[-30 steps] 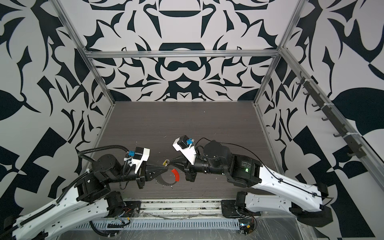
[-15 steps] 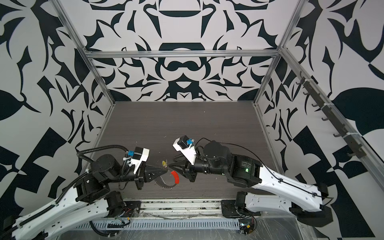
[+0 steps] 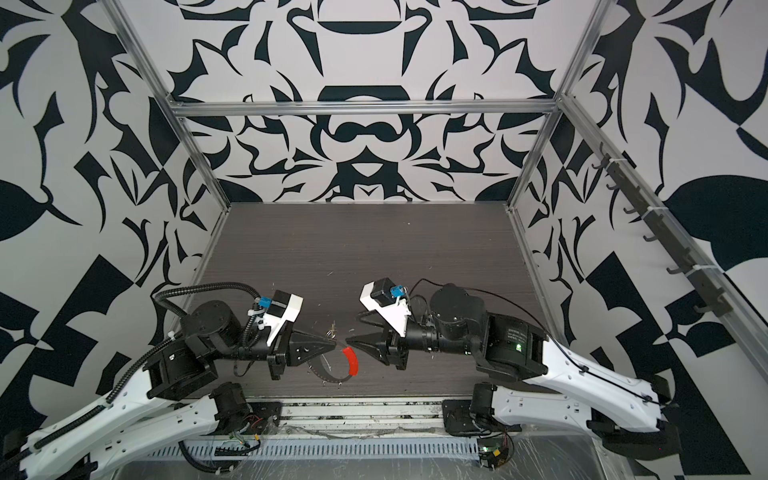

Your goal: Remove the keys from the keyring

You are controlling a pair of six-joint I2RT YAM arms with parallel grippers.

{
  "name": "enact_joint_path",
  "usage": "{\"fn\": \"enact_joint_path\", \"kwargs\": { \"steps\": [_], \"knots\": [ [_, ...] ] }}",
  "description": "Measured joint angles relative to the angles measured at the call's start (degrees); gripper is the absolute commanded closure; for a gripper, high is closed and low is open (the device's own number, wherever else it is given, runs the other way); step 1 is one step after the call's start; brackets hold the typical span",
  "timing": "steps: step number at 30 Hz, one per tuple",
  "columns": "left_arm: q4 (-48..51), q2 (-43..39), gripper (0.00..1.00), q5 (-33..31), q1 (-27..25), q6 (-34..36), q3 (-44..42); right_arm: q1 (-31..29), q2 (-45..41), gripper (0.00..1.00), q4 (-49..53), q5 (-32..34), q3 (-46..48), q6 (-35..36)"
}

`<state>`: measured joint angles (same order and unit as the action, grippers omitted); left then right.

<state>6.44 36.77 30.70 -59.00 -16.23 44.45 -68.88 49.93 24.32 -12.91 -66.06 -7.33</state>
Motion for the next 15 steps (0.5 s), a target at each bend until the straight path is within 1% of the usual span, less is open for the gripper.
{"fn": "enact_joint_path", "kwargs": {
  "steps": [5,9,13,15],
  "knots": [
    [2.3,2.4,1.0,4.4,0.0,0.1,2.2,0.0,0.6,0.49,-1.1,-3.7,0.0,3.5],
    [2.9,3.5,1.0,6.9,0.0,0.3,3.1,0.0,1.8,0.5,-1.3,-6.3,-0.2,5.2],
    [3.4,3.8,1.0,8.4,0.0,0.7,3.4,0.0,3.0,0.53,-1.2,-8.0,-0.3,6.2],
    [3.7,3.8,1.0,8.9,0.0,0.8,3.4,0.0,3.3,0.57,-1.2,-8.7,-0.4,6.5]
  ]
}}
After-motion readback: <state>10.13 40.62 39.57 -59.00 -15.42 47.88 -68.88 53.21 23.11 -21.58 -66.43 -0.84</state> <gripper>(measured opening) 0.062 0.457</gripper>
